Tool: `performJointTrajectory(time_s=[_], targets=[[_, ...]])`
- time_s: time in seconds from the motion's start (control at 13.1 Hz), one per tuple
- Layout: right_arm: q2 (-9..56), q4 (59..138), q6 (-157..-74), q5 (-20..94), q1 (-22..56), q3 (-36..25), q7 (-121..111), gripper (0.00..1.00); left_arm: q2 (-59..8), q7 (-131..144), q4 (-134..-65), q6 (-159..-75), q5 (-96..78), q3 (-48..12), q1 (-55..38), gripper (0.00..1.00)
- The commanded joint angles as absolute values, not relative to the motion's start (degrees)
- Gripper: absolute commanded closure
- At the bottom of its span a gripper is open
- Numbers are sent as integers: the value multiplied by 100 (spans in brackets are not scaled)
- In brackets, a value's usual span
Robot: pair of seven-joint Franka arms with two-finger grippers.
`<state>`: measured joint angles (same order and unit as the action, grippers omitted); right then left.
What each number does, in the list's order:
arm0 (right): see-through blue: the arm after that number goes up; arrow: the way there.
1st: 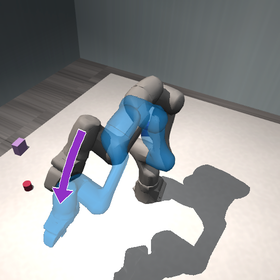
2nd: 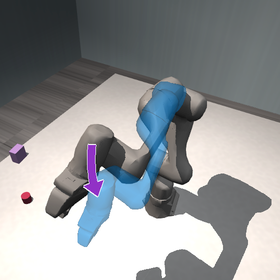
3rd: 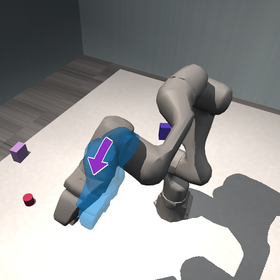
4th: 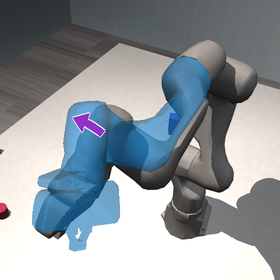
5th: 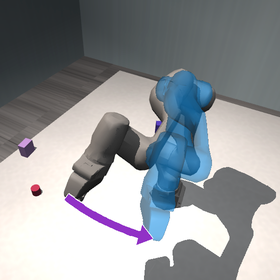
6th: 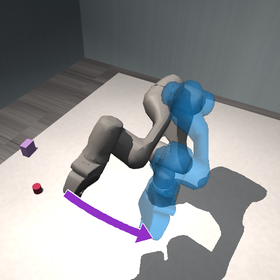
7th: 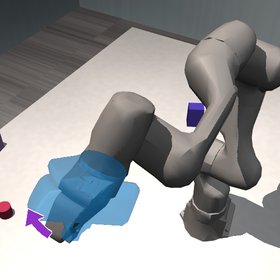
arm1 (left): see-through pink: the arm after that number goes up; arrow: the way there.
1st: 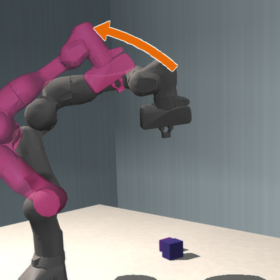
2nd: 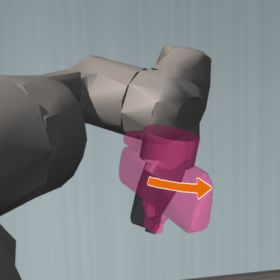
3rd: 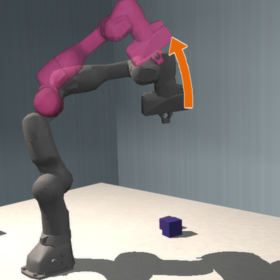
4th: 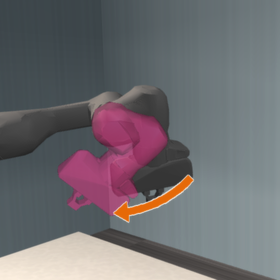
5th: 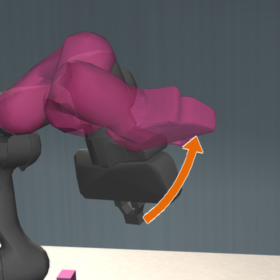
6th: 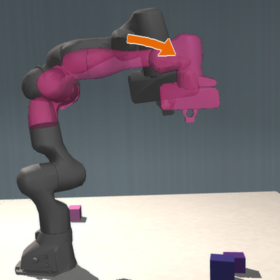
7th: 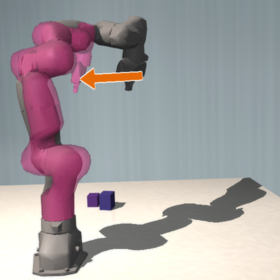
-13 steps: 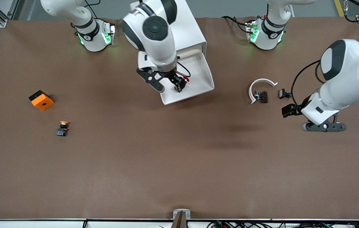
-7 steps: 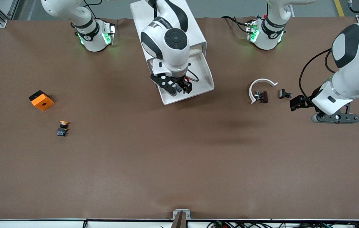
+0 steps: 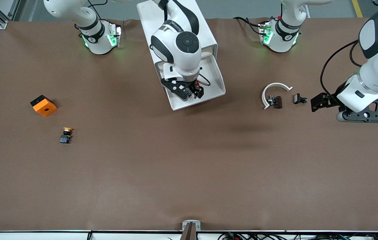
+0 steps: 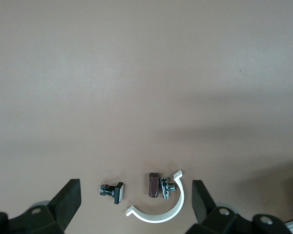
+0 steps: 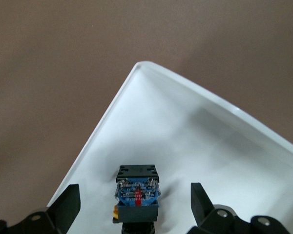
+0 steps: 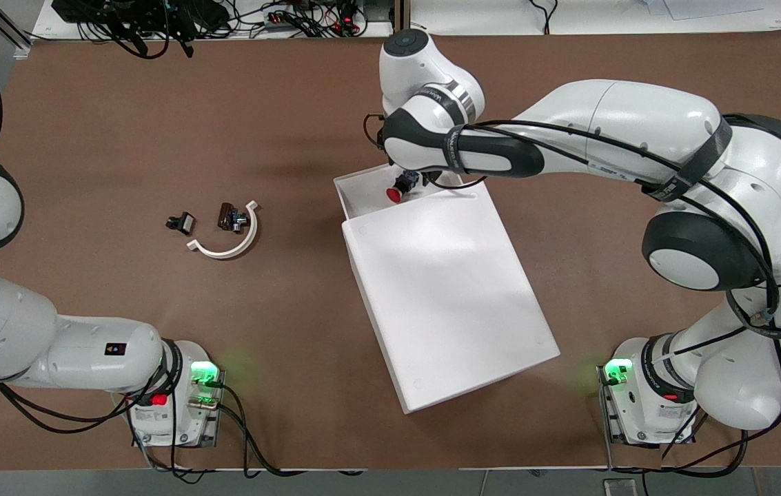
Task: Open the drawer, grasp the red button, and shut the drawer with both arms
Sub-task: 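Grasp the red button with the right gripper while the left gripper approaches, then lift the button out with the right gripper while the left gripper reaches the drawer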
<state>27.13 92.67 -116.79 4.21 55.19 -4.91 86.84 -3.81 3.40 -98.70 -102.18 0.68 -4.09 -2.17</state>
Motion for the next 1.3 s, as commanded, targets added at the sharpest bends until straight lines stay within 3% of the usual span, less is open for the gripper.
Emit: performJointTrajectory(time_s=[0.0, 0.15, 0.23, 0.3, 0.46, 0.53, 0.76, 1.22], targets=[[2856, 9290, -11804, 334, 5669, -562, 8771, 0, -369, 351, -9773, -10063, 70, -439, -202, 0], [2865, 9290, -11821, 334, 5678, -554, 8763, 0, -465, 360, -9809, -10063, 70, -448, -263, 0], [2865, 9290, -11813, 351, 5678, -554, 8771, 20, -483, 360, -9861, -10072, 62, -492, -290, 0], [2865, 9290, -11813, 352, 5686, -554, 8763, 49, -501, 378, -9896, -10090, 62, -570, -299, 0], [2865, 9290, -11795, 352, 5722, -554, 8771, 95, -571, 395, -9931, -10151, 18, -641, -308, 0], [2857, 9290, -11786, 352, 5730, -554, 8789, 100, -632, 509, -9975, -10238, -148, -737, -308, 0], [2804, 9246, -11707, 352, 5643, -562, 8684, 100, -659, 1289, -10308, -10773, -211, -1071, -308, 0], [2084, 8683, -10240, 493, 4414, -606, 6921, 100, -1027, 2152, -10450, -11275, -211, -1485, -334, 0]])
